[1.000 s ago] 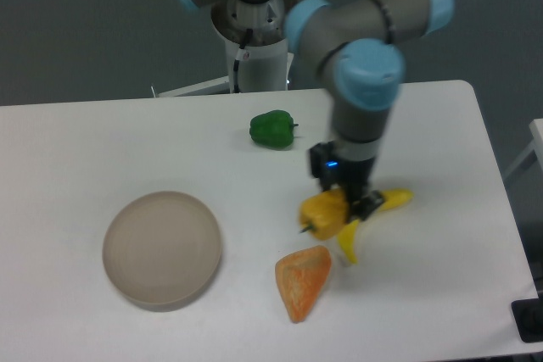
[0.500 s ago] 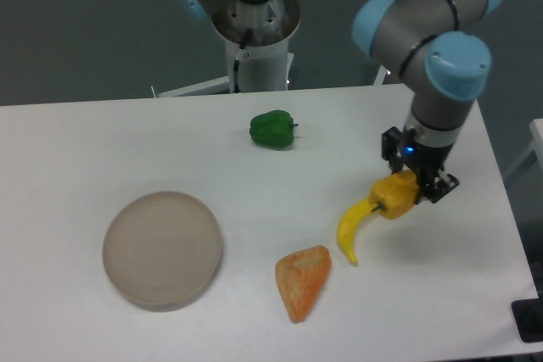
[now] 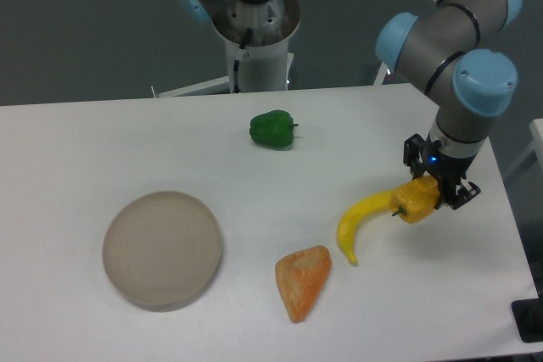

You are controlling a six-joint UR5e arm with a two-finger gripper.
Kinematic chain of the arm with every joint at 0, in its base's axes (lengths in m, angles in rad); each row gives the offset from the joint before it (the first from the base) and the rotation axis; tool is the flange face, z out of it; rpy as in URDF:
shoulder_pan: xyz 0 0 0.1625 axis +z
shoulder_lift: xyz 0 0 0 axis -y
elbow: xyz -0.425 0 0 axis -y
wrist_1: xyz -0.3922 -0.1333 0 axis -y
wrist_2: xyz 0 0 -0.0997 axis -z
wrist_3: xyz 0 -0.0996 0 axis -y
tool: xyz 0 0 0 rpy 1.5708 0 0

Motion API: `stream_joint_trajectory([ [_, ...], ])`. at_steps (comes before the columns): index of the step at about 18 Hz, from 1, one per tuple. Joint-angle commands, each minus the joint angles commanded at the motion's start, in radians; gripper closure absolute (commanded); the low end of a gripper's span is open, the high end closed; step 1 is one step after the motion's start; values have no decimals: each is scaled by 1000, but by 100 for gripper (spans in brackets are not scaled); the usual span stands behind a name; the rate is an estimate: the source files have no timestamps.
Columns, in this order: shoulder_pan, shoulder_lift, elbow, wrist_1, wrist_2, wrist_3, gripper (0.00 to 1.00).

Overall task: Pick up the yellow pepper from the plate
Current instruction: 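Hold the yellow pepper raised beside the banana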

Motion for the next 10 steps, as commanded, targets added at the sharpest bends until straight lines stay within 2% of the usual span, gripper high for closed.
stream_joint_trajectory([
  [10,-9,3,6,-3,21,2,77],
])
